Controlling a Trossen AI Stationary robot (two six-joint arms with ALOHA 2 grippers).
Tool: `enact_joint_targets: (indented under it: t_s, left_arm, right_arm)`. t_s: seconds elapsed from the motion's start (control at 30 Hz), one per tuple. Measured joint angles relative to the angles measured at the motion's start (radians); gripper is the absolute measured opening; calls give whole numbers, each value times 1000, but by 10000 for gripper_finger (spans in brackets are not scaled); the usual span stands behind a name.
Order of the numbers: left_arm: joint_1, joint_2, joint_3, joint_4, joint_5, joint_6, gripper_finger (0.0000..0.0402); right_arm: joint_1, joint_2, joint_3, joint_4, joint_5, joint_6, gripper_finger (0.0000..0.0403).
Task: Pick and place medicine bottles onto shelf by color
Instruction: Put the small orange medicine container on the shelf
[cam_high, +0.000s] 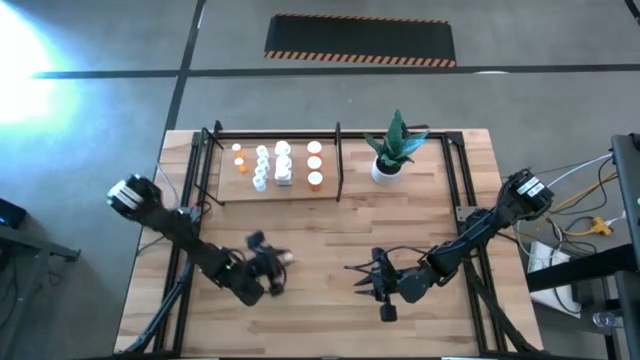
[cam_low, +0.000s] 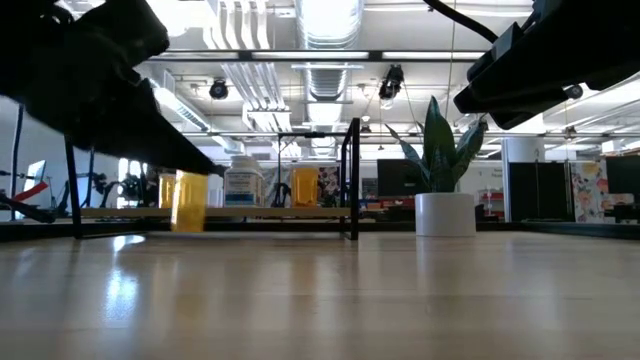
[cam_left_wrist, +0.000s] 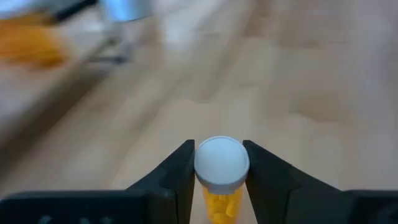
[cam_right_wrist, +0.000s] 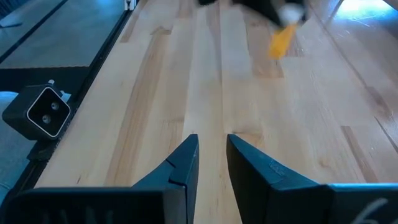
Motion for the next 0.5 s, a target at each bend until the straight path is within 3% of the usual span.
enact_joint_targets:
  t_s: [0.13,0.23,0.37,0.5]
  left_arm:
    - [5,-193,24,-464,-108,-283,102]
    - [33,-326,24,-696,-177,-472,102]
    - [116,-452,-6,-810,-212,-571,102]
    - [233,-499,-16,-858,-211,-587,100]
  right_arm:
    - [0,0,0,0,0,0,73]
    - [0,0,0,0,0,0,68]
    - [0,0,0,0,0,-1,70]
    - [0,0,0,1,0,-1,74]
